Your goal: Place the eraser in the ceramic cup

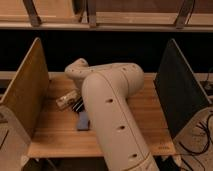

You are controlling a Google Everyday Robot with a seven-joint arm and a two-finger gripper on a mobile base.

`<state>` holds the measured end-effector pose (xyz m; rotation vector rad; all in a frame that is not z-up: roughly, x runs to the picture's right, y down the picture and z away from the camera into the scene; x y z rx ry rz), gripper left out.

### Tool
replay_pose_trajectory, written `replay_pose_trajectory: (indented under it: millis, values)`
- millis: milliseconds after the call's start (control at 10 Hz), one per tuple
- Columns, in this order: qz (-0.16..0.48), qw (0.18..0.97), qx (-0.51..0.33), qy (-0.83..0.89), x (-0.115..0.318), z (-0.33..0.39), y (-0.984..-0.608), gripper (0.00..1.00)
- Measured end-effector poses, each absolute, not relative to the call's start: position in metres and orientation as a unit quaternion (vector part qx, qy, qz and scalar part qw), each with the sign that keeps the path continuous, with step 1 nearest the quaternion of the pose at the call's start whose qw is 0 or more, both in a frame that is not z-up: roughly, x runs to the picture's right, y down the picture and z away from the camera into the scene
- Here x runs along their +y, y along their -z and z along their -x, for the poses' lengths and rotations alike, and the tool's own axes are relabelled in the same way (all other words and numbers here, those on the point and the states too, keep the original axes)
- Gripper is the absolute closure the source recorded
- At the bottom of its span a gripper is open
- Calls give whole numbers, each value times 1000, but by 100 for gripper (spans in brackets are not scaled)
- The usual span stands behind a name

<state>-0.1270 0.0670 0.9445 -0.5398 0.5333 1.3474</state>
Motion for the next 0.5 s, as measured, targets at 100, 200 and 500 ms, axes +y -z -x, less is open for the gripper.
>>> replay_pose_trajectory:
  millis: [100, 200, 500]
  values:
    - [247, 714, 241, -609, 68, 128, -947, 30]
    - [250, 714, 240, -608, 69, 129, -949, 30]
    - [259, 715, 235, -605, 70, 132, -951, 47]
